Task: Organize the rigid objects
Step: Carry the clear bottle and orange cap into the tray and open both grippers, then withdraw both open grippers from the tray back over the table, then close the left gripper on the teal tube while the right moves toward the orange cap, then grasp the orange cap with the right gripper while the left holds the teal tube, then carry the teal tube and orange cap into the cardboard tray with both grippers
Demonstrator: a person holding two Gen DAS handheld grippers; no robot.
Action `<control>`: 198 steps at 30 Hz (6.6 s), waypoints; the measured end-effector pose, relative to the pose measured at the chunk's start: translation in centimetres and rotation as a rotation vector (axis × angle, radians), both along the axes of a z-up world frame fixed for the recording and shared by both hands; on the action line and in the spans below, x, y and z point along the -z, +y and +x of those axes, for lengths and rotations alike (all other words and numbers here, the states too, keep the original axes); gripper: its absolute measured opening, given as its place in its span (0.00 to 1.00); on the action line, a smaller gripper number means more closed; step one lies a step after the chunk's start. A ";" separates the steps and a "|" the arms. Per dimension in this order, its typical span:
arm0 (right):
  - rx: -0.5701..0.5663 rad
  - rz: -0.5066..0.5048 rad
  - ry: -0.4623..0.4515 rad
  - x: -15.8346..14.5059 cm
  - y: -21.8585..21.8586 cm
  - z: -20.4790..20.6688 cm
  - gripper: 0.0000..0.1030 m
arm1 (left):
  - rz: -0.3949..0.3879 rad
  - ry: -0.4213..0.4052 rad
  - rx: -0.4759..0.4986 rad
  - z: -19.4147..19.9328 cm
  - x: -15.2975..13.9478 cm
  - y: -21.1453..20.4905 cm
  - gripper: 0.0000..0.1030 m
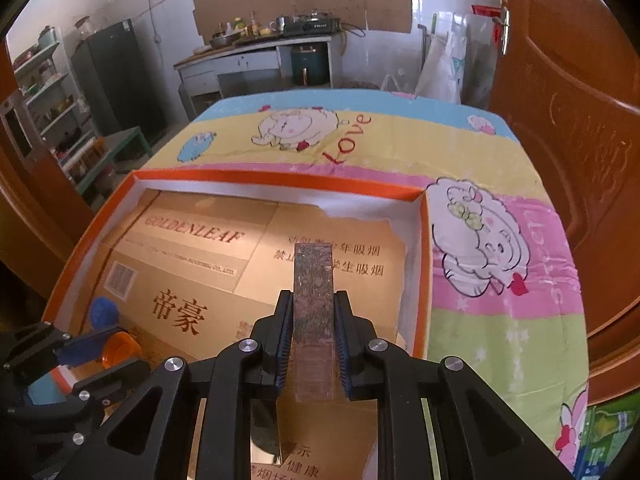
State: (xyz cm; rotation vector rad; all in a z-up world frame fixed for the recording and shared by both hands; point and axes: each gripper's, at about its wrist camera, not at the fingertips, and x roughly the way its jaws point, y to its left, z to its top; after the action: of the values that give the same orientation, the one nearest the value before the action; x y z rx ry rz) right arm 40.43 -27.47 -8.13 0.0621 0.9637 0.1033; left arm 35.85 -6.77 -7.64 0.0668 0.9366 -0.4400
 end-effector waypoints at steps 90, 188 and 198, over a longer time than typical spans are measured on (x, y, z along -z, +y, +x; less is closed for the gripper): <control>0.163 0.079 -0.192 -2.1 2.9 -31.6 0.62 | -0.047 -0.152 -0.010 -23.9 2.1 5.1 0.25; -0.078 -0.027 -0.253 -9.0 3.2 -22.0 0.29 | -0.013 -0.280 -0.040 -15.4 -9.2 4.6 0.22; -0.121 -0.006 -0.278 -11.4 5.1 -15.4 0.29 | 0.007 -0.229 -0.057 -7.9 -9.9 4.3 0.22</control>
State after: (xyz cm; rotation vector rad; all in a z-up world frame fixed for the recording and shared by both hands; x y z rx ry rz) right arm 25.07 -22.41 3.29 -0.0165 0.6896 0.2149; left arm 27.98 -2.52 2.26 0.0945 0.7125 -0.3681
